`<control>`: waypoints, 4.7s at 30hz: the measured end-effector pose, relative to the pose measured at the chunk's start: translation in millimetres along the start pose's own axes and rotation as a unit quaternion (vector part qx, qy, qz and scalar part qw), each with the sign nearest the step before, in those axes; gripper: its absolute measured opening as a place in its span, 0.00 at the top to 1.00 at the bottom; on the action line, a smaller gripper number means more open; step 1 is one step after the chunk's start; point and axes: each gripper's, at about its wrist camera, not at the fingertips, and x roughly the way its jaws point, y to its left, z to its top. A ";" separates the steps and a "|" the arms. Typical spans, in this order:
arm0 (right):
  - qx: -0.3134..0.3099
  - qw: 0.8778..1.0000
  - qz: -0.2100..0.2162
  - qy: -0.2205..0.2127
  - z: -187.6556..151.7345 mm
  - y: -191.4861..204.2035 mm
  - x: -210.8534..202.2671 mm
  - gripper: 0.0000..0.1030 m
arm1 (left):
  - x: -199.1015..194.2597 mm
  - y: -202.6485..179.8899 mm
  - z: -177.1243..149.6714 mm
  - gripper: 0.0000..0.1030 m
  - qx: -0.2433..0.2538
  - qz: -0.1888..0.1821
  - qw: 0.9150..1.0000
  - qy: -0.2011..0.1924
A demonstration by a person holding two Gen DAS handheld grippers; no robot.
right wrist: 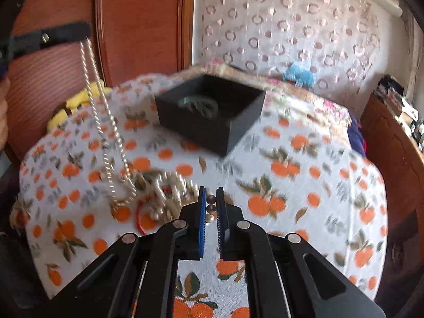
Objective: Organize jewelry
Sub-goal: 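Lift the pearl necklaces with the right tool while the left tool lifts its strand, then release both necklaces into the black box with both tools, then move the left tool to the gold ring and close on it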
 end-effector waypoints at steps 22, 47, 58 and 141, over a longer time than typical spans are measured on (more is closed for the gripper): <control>-0.007 0.992 -0.028 -0.119 96.7 -14.0 -81.9 0.92 | -8.1 8.9 46.9 0.96 0.011 0.029 0.999 -0.041; -0.001 0.984 -0.022 -0.175 151.4 -35.9 -91.5 0.92 | 24.3 41.2 107.4 0.96 -0.013 0.033 0.997 -0.071; -0.002 0.981 -0.016 -0.193 184.5 -53.2 -78.3 0.92 | 75.3 60.4 82.2 0.96 -0.036 0.000 0.999 -0.031; 0.058 0.997 0.023 0.052 -30.7 0.6 44.4 0.68 | 70.3 48.2 -108.4 0.48 -0.055 0.026 0.989 0.137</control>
